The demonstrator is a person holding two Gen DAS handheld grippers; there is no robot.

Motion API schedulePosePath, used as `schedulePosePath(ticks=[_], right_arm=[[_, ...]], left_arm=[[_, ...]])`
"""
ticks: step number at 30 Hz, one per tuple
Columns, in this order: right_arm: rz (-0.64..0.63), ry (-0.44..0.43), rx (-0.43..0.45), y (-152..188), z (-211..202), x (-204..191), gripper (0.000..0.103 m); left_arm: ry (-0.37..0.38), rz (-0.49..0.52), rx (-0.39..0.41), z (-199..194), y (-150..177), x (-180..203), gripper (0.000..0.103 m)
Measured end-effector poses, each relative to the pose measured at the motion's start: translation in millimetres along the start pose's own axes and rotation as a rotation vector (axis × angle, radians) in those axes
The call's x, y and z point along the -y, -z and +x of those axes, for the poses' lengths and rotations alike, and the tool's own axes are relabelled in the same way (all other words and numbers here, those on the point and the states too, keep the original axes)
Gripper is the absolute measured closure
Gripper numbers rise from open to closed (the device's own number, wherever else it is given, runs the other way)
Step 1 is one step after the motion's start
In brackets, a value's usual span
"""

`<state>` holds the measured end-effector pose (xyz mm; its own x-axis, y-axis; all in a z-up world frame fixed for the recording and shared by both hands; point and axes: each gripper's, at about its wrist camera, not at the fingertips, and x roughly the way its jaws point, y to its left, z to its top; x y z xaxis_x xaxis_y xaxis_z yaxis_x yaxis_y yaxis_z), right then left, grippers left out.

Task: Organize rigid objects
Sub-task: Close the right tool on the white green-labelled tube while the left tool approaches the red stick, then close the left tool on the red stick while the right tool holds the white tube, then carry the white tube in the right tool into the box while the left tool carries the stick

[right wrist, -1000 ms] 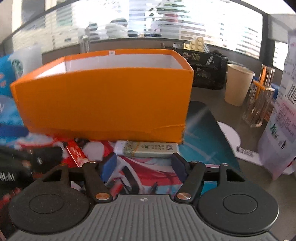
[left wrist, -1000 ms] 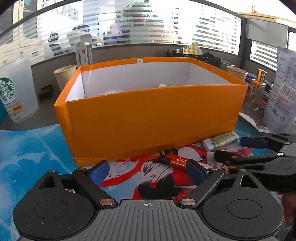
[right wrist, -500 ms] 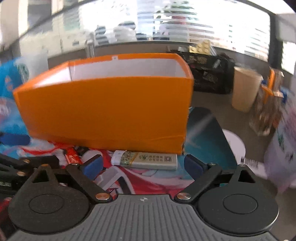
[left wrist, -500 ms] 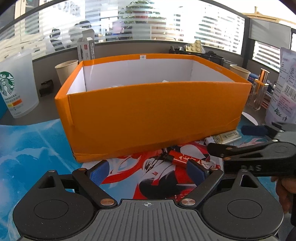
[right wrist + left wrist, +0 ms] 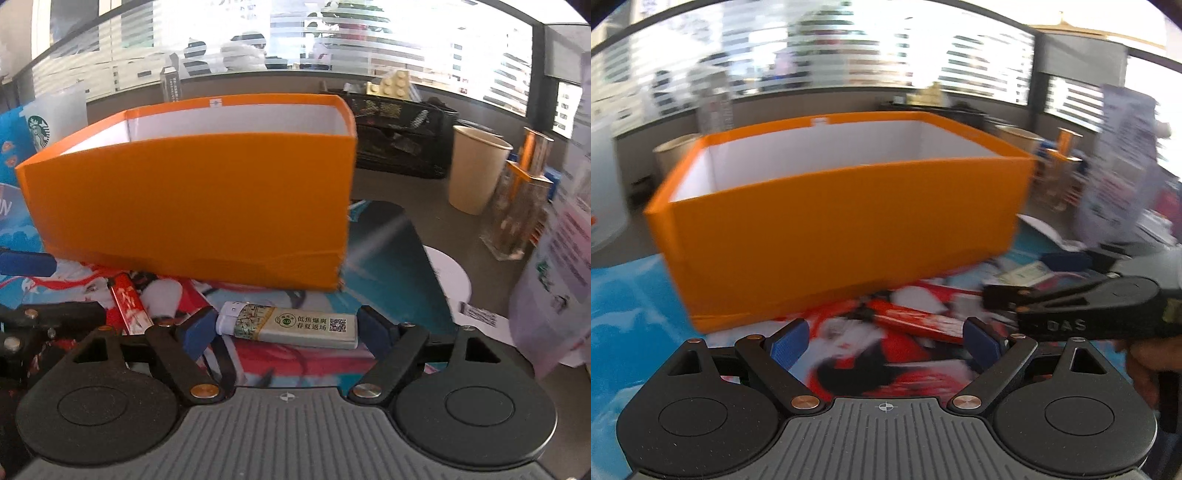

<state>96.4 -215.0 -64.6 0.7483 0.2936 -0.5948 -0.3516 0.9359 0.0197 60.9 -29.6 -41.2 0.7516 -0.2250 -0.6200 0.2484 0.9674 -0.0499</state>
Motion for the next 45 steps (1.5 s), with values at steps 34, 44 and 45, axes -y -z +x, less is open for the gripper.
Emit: schedulePosePath(ticks=[34, 44, 45], right_arm=[[0.068, -0.042, 0.026, 5, -27, 2, 0.022], [-0.002, -0.046, 0.055, -3, -49, -26, 0.022], [-0.006, -0.047, 0.057, -4, -51, -28, 0.022]], left_arm=[[0.057, 0.059, 0.004, -9, 12, -3, 0.037], [0.028, 0.038, 0.076, -50, 11, -13, 0.036], [0.026, 0.041, 0.082, -54, 12, -13, 0.036]])
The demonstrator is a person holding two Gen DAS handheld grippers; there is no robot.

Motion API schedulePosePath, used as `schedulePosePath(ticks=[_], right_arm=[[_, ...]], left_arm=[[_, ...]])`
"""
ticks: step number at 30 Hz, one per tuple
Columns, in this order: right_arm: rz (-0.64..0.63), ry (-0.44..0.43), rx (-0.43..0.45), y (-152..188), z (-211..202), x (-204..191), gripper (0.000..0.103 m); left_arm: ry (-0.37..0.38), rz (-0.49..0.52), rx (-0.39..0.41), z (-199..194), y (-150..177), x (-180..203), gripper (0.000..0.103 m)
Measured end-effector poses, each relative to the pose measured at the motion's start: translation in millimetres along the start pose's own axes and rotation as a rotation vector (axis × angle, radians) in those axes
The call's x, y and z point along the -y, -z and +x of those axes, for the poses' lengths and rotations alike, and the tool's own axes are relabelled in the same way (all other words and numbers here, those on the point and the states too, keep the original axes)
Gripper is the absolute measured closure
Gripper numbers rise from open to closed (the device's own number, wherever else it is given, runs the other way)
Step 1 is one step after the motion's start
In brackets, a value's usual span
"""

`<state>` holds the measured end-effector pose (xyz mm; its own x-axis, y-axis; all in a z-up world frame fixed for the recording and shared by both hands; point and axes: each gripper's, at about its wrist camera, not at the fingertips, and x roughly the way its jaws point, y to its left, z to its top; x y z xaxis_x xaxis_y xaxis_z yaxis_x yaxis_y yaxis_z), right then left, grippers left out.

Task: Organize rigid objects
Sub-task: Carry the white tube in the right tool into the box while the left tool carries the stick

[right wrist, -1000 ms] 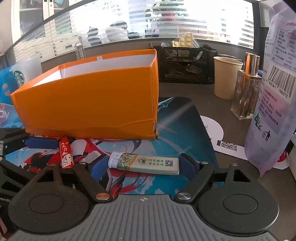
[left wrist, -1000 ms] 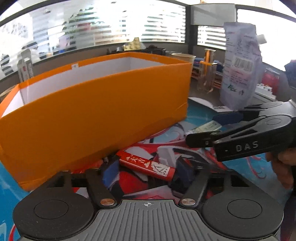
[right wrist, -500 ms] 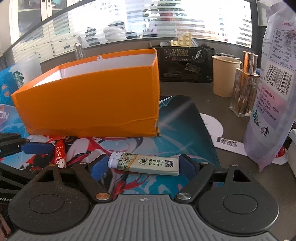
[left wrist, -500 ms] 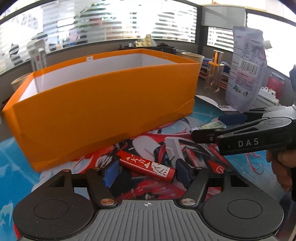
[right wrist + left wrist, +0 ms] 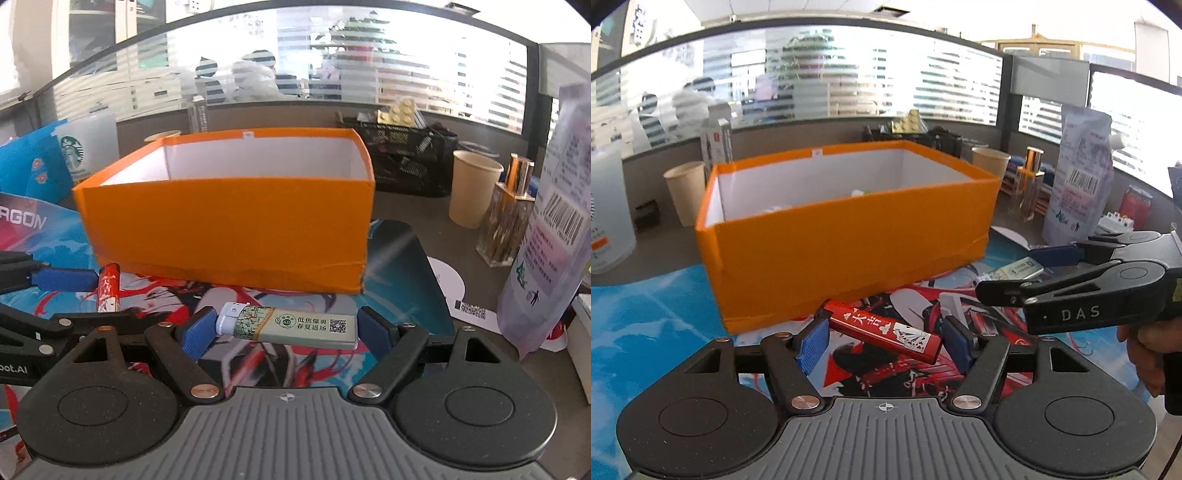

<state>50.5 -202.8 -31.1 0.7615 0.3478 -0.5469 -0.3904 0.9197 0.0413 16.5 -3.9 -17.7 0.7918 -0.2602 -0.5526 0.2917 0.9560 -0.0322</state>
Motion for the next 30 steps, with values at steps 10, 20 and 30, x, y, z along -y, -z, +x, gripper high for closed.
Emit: schedulePosePath(ticks=[10, 20, 30], right_arm=[[-0.053, -0.003, 0.047, -8, -27, -27, 0.022], [-0.085, 0.008, 0.139, -40, -50, -36, 0.022], [-0.06, 0.008, 0.205, -90, -40, -22, 0.022]], left_arm=[[-0.025, -0.007, 0.066, -34, -2, -2, 0.036], [-0.04, 0.01, 0.164, -61, -36, -10, 0.036], [-0.088, 0.0, 0.251, -54, -93, -31, 0.036]])
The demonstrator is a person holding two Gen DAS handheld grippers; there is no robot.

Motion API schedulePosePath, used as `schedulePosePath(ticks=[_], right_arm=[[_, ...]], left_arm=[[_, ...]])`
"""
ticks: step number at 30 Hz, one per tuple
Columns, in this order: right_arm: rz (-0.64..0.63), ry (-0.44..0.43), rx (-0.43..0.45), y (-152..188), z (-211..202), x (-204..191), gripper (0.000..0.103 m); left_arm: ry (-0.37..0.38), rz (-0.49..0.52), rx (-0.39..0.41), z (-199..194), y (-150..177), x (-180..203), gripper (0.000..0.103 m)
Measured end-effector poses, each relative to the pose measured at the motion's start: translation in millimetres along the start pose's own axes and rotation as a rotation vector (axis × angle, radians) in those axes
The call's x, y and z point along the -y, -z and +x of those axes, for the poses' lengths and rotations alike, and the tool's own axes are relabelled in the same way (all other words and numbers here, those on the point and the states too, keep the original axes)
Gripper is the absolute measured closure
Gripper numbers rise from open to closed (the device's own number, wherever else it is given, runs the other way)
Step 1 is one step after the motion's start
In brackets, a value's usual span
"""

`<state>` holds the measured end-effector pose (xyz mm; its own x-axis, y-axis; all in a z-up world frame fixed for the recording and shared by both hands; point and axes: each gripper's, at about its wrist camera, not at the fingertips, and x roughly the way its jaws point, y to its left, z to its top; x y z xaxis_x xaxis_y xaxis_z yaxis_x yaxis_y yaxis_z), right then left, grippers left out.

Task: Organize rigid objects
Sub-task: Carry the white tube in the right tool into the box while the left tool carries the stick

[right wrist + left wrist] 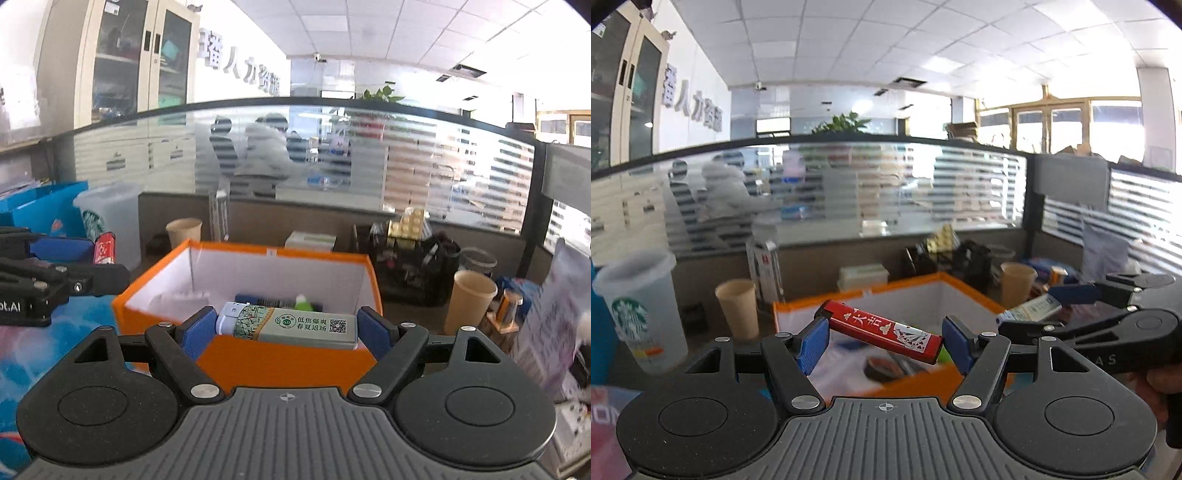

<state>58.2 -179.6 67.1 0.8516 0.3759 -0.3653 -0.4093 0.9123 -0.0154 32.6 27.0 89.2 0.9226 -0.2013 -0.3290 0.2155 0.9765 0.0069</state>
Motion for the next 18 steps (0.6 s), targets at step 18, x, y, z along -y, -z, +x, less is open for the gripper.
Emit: schedulePosePath(ticks=[18], right_arm=[[-0.049, -0.003, -0.078, -21, 88, 12, 0.022]], left_arm=[[-0.032, -0.022, -0.082, 85, -1, -19, 0.036]])
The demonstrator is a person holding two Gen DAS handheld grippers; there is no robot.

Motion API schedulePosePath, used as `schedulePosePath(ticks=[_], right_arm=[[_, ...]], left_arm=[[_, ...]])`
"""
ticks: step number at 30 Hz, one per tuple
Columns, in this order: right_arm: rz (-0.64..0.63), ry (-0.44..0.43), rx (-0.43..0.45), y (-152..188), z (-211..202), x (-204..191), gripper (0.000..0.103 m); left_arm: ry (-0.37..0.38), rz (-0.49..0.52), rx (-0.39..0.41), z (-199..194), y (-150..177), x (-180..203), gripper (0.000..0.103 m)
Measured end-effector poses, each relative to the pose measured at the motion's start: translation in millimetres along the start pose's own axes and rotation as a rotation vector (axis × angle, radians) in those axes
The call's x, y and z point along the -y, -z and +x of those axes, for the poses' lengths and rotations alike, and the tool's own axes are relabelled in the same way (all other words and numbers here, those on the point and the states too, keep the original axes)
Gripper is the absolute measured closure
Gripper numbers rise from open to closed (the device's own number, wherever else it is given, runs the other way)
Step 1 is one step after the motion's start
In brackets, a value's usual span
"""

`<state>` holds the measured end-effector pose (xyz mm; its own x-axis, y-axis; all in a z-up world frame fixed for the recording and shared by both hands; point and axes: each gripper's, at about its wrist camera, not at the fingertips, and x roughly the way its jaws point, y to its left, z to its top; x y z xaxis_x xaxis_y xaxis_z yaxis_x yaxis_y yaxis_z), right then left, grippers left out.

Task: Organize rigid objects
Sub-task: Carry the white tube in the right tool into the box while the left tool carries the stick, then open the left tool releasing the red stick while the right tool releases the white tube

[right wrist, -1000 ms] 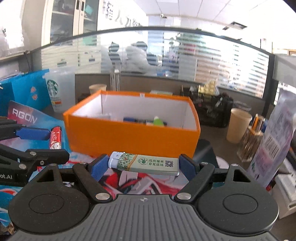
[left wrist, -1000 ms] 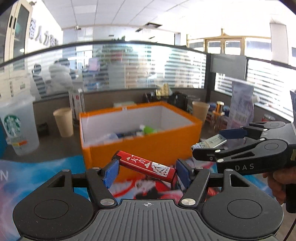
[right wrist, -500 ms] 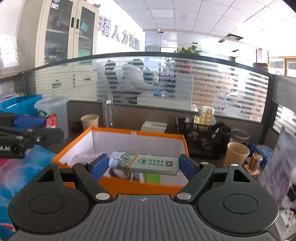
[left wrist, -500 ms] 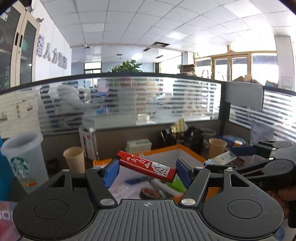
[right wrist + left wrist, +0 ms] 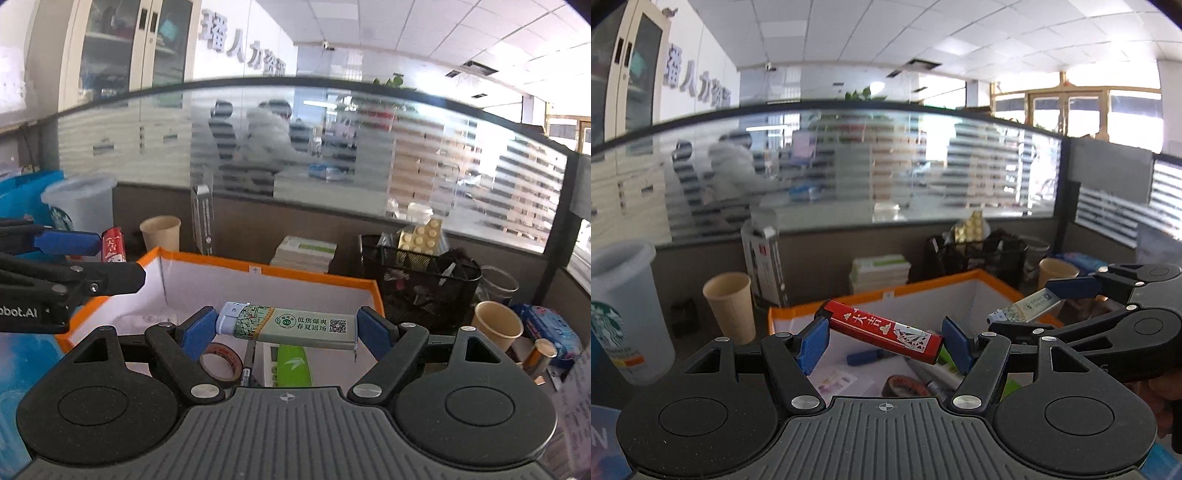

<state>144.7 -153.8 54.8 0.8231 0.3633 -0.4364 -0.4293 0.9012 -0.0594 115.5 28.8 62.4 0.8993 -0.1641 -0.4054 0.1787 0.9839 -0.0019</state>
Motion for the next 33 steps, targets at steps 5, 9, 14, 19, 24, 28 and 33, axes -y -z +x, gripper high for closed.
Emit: schedulePosePath(ticks=[5, 9, 14, 19, 24, 28, 33], right_arm=[[-0.023, -0.01, -0.064, 7, 29, -2, 0.022], [-0.044, -0.003, -0.098, 13, 44, -5, 0.022], [-0.043, 0.003, -0.142, 18, 59, -2, 0.022], [-0.035, 0.007, -0.197, 22, 73, 0, 0.022], [-0.02, 0.017, -0.224, 23, 79, 2, 0.022], [-0.011, 0.028, -0.23, 24, 80, 3, 0.021], [-0.006, 0.04, -0.223, 24, 77, 4, 0.021]], left_arm=[[-0.006, -0.006, -0.057, 25, 10, -4, 0.036], [-0.01, -0.005, -0.084, 38, 15, -4, 0.036], [-0.019, -0.009, -0.123, 53, 22, -6, 0.036], [-0.026, -0.018, -0.16, 64, 29, -9, 0.036], [-0.039, -0.007, -0.178, 70, 33, -9, 0.035], [-0.048, -0.001, -0.182, 70, 33, -7, 0.035], [-0.051, -0.017, -0.174, 64, 31, -9, 0.018]])
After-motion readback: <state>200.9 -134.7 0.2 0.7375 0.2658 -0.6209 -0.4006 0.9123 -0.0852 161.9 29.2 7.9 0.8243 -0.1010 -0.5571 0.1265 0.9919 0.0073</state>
